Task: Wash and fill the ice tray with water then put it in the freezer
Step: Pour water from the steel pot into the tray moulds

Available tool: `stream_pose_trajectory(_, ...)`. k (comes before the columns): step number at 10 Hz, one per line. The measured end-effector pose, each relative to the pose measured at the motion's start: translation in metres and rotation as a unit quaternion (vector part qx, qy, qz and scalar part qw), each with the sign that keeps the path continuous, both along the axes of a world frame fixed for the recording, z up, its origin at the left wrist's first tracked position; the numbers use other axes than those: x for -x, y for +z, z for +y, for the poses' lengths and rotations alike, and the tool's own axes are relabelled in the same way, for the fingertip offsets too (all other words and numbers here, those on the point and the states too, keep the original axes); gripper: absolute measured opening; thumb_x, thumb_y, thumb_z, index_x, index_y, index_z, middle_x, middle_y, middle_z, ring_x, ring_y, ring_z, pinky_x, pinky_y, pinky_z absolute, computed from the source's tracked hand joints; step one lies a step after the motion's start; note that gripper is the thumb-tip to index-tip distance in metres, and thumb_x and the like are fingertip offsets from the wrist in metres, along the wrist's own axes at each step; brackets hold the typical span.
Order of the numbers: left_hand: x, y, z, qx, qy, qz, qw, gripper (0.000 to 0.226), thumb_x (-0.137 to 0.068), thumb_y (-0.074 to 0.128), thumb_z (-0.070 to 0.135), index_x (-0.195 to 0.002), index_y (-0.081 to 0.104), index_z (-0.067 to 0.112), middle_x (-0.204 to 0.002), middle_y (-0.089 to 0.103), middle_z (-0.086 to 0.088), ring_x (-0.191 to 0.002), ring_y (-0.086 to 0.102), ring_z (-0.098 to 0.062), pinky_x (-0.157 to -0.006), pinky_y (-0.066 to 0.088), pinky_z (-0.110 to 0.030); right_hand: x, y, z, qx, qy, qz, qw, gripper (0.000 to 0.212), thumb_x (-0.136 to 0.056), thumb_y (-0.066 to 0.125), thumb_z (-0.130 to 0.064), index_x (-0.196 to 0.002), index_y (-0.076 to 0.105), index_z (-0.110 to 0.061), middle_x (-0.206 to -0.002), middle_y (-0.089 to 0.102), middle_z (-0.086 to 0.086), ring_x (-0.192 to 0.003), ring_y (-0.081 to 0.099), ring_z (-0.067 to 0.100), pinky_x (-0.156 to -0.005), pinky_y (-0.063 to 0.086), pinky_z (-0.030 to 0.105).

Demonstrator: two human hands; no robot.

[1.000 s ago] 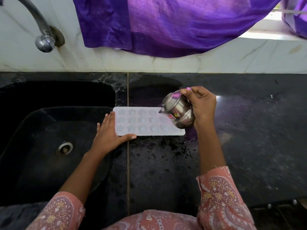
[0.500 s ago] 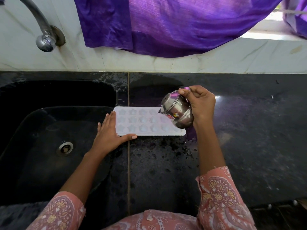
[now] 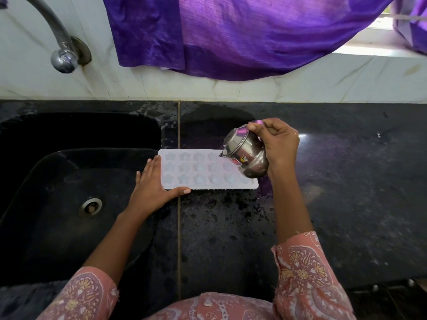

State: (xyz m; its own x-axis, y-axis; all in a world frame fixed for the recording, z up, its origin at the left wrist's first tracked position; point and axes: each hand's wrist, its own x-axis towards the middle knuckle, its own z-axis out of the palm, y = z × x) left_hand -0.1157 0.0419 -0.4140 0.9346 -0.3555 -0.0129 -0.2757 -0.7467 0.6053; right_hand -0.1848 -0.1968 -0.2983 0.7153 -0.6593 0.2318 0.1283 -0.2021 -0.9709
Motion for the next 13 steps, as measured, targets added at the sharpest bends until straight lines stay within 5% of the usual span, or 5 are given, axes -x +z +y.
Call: stream_pose_trajectory(13, 0.0016, 0.001, -0.0004, 0.015, 0.004, -0.002, 1.0, 0.127, -0.05, 0.057, 0.074, -0.151, 0.007, 0.015, -0.159, 0.009, 0.0, -0.146, 0.0, -0.016, -0.117, -0.001, -0.046, -0.0018, -0.0016, 0.0003, 0.005, -0.004, -0.005, 1.0, 0.014, -0.07, 0.078, -0.013, -0.072, 0.068, -0.022, -0.068, 0.068, -0.01, -0.066, 0.064, -0.001, -0.066, 0.051, 0.016)
